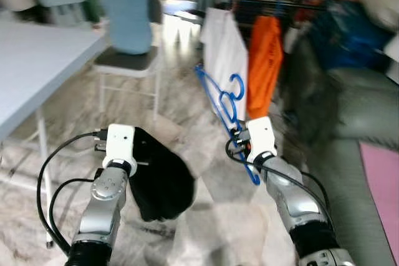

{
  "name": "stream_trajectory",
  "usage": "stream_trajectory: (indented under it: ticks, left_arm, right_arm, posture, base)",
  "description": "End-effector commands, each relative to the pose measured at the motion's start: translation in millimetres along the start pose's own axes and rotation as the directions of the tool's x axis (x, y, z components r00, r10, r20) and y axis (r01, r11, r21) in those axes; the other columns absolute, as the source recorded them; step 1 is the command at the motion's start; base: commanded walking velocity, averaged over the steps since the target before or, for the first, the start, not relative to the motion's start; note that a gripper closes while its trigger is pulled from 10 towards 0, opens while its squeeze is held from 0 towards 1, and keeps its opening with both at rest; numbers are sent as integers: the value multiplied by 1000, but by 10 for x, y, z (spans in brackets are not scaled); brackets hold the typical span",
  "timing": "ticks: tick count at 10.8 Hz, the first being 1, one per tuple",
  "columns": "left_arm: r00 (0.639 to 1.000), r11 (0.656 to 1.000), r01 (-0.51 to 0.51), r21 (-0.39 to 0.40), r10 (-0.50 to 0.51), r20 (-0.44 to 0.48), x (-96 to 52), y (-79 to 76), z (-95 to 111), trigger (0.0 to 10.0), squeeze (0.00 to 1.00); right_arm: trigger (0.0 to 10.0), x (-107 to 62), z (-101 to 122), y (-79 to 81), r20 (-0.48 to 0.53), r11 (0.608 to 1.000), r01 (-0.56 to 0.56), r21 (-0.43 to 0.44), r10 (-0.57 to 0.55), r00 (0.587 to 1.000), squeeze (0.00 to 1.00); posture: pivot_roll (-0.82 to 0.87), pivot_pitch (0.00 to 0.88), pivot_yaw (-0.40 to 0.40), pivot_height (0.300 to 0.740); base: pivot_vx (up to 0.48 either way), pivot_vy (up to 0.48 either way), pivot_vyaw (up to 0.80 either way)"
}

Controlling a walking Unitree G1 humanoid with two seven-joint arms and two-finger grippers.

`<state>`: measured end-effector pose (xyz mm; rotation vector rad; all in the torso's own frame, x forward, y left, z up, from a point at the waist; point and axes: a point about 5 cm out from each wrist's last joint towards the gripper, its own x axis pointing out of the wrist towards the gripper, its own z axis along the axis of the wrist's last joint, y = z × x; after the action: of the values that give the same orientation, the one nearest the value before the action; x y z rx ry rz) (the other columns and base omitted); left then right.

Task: Hang hanger

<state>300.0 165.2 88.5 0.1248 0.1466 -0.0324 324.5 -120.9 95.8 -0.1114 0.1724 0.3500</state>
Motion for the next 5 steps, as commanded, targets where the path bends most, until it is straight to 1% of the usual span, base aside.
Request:
stream_trajectory:
  ticks: [1, 2, 3, 5]
  left_arm:
    - [999, 999, 34, -12, -33, 33, 15, -68, 77, 10000, 0]
    - [998, 999, 38, -4, -38, 50, 22, -67, 99, 10000, 0]
    - [997, 998, 44, -35, -42, 61, 25, -69, 121, 10000, 0]
    - [997, 997, 70, -23, -69, 43, 28, -115, 95, 10000, 0]
  right_arm:
    - [10000, -30, 2, -77, -1, 1000, 26, -3, -26, 1000, 0]
    - [10000, -24, 13, -72, -1, 1000, 28, -3, -28, 1000, 0]
    - [10000, -22, 28, -64, 3, 1000, 28, -4, -28, 1000, 0]
    - [10000, -27, 37, -49, 7, 999, 33, -4, -33, 999, 0]
  posture:
    - [-164, 0, 25, 740]
    - [-167, 10, 26, 740]
    - [-168, 6, 26, 740]
    - [-170, 8, 29, 740]
  base:
    - [0, 480, -613]
    - [0, 476, -600]
    - [0, 469, -587]
    - [0, 471, -562]
